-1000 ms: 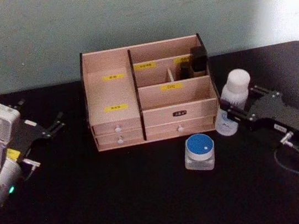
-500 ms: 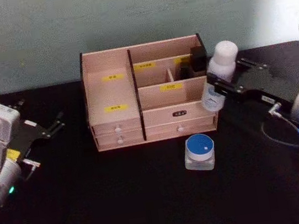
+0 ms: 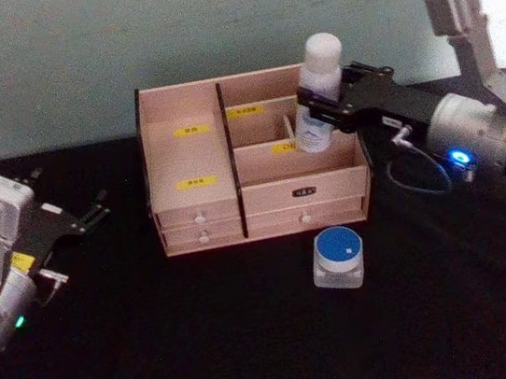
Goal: Pick up the facial cleanser and watermelon frost from the table and place them into the tiered storage box.
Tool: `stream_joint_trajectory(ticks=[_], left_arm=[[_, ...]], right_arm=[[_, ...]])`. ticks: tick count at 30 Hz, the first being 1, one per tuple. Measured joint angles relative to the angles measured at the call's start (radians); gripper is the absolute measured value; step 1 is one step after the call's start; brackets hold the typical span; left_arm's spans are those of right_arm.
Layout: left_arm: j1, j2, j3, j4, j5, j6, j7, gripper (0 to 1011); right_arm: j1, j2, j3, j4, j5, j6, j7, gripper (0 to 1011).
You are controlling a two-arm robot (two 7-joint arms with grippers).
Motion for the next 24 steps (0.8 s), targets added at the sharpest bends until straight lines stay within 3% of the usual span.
stream_joint_trajectory(ticks=[13,24], left_arm=[[0.0,0.0,0.0,0.0,0.0,0.0,0.0,1001],[0.0,0.0,0.0,0.0,0.0,0.0,0.0,1001]], right_arm=[[0.162,-0.1,-0.057,0.198,-0.022,-0.008,0.02,600],[0.235,-0.147,-0.084,0.314,-0.045,-0.026,0.038,600]])
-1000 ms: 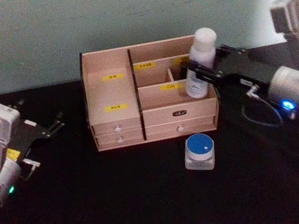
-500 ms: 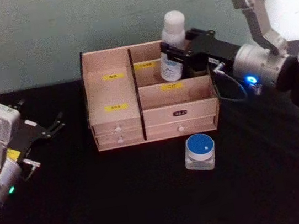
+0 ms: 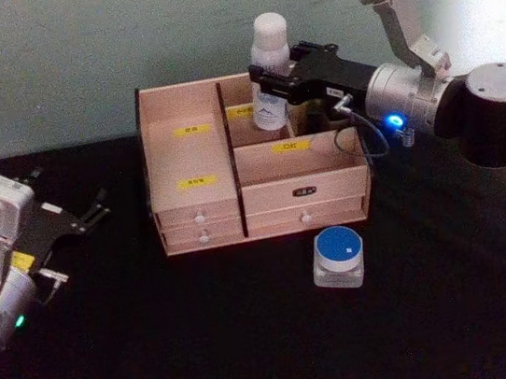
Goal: Pick up the facial cleanser and watermelon frost from the table and place them into the tiered storage box.
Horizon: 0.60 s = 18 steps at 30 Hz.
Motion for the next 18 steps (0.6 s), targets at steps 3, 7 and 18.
stream_joint_trajectory(ticks=[3,7,18], left_arm=[[0.0,0.0,0.0,0.0,0.0,0.0,0.0,1001],[0.0,0.0,0.0,0.0,0.0,0.0,0.0,1001],[0.0,0.0,0.0,0.0,0.0,0.0,0.0,1001]], right_arm=[[0.01,-0.009,-0.004,0.018,-0.004,-0.004,0.004,599],[0.025,-0.023,-0.01,0.05,-0.012,-0.009,0.009,599],[0.037,-0.044,-0.014,0.108,-0.026,-0.02,0.017,599]])
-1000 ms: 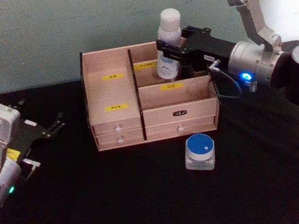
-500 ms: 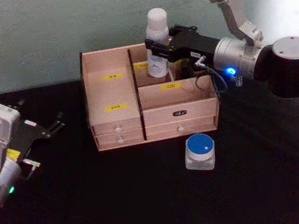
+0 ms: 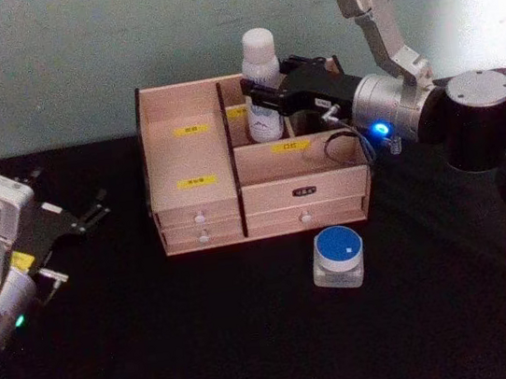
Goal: Pick up the facial cleanser and watermelon frost from the table and place them into the tiered storage box.
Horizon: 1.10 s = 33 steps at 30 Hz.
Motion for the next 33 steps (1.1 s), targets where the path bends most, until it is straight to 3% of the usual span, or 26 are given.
stream_joint_trajectory(ticks=[33], left_arm=[[0.0,0.0,0.0,0.0,0.0,0.0,0.0,1001]], right_arm=[[-0.013,-0.028,0.002,0.069,-0.03,-0.004,0.006,600]])
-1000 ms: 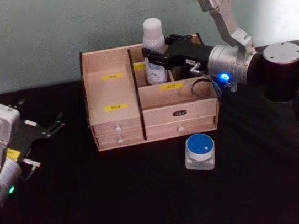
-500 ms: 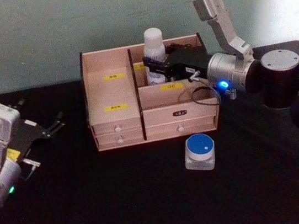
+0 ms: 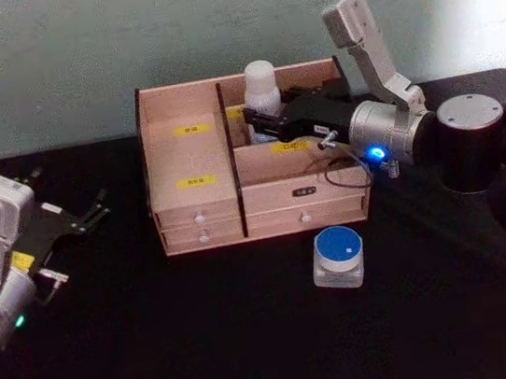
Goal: Pick up the facial cleanser and watermelon frost from the table and place them into the tiered storage box.
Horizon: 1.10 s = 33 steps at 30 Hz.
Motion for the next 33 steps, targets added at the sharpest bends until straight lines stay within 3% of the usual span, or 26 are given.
stream_joint_trajectory(ticks=[25,30,33], left_arm=[[0.0,0.0,0.0,0.0,0.0,0.0,0.0,1001],[0.0,0.0,0.0,0.0,0.0,0.0,0.0,1001],[0.0,0.0,0.0,0.0,0.0,0.0,0.0,1001]], right_arm=[[-0.005,-0.01,0.007,0.016,-0.014,-0.005,-0.006,599],[-0.005,-0.01,0.006,0.017,-0.016,-0.002,-0.006,690],[-0.005,-0.01,0.006,0.016,-0.015,-0.002,-0.005,821]])
